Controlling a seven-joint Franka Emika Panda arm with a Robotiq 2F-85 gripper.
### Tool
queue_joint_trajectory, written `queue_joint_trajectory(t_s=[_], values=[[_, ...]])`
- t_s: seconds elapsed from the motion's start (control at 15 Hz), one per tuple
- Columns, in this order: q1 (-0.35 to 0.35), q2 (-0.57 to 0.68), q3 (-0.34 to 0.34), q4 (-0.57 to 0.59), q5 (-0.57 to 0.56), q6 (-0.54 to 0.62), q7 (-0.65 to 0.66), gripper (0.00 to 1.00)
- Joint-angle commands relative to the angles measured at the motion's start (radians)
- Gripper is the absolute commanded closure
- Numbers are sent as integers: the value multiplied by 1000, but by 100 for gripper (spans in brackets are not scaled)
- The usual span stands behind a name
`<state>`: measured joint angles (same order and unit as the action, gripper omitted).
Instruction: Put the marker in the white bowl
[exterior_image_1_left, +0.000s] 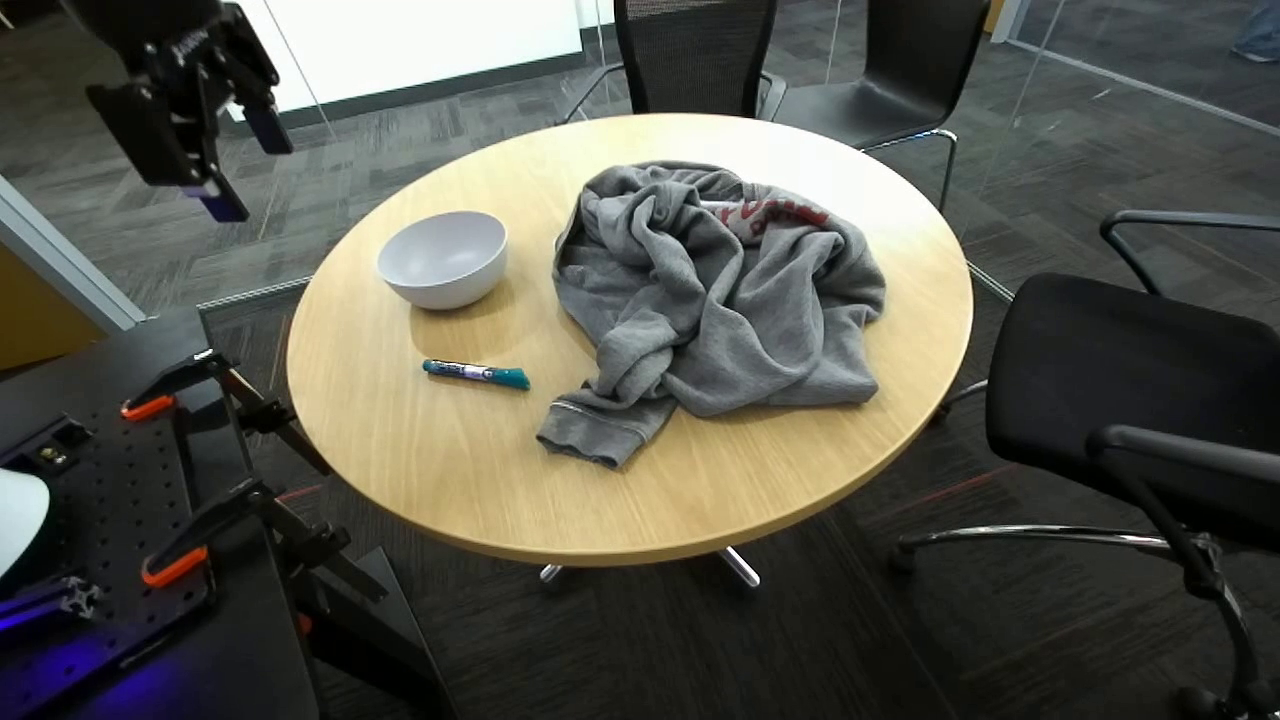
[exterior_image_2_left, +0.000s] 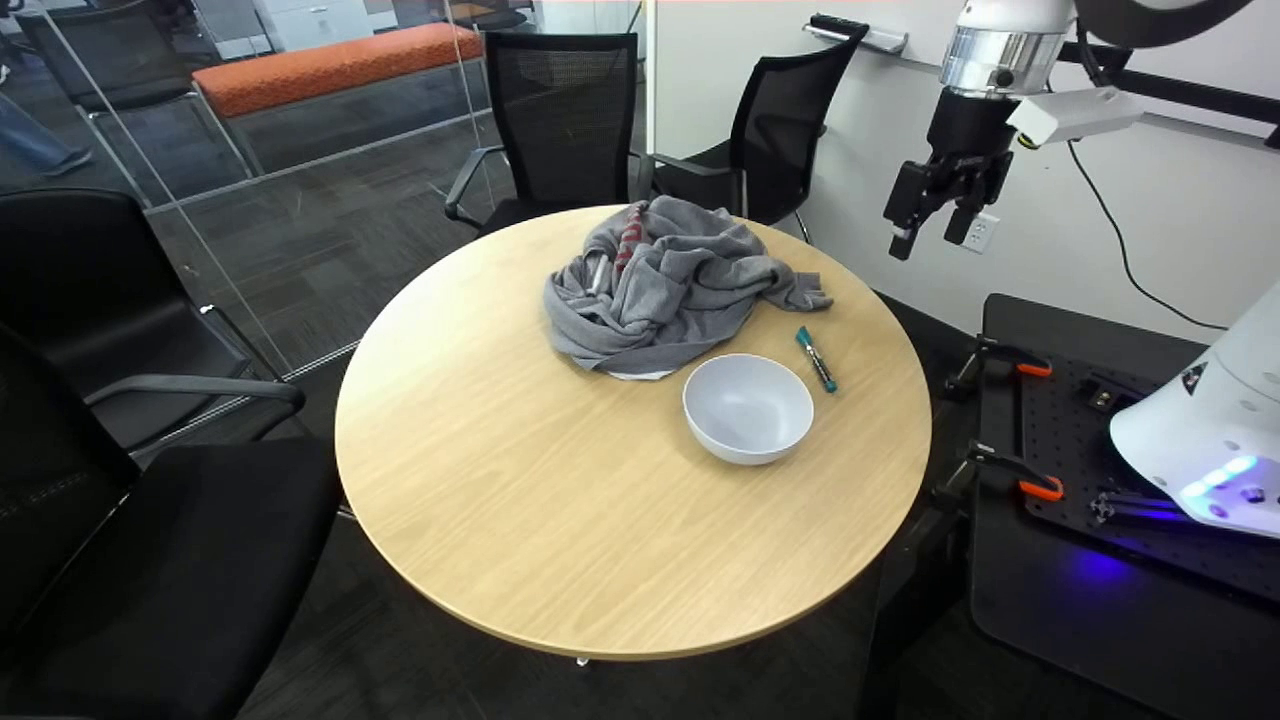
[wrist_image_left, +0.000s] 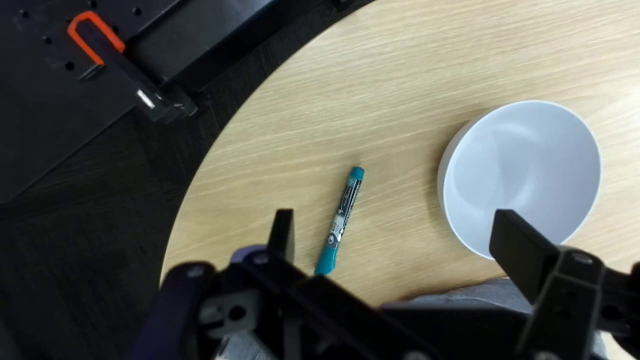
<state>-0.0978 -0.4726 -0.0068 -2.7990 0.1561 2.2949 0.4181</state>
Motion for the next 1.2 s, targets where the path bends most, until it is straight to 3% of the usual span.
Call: queue_joint_trajectory(t_s=[0.0,1.13], values=[[4,63,6,1,61,103,15,0],[91,450,9,50,270,431,6,0]])
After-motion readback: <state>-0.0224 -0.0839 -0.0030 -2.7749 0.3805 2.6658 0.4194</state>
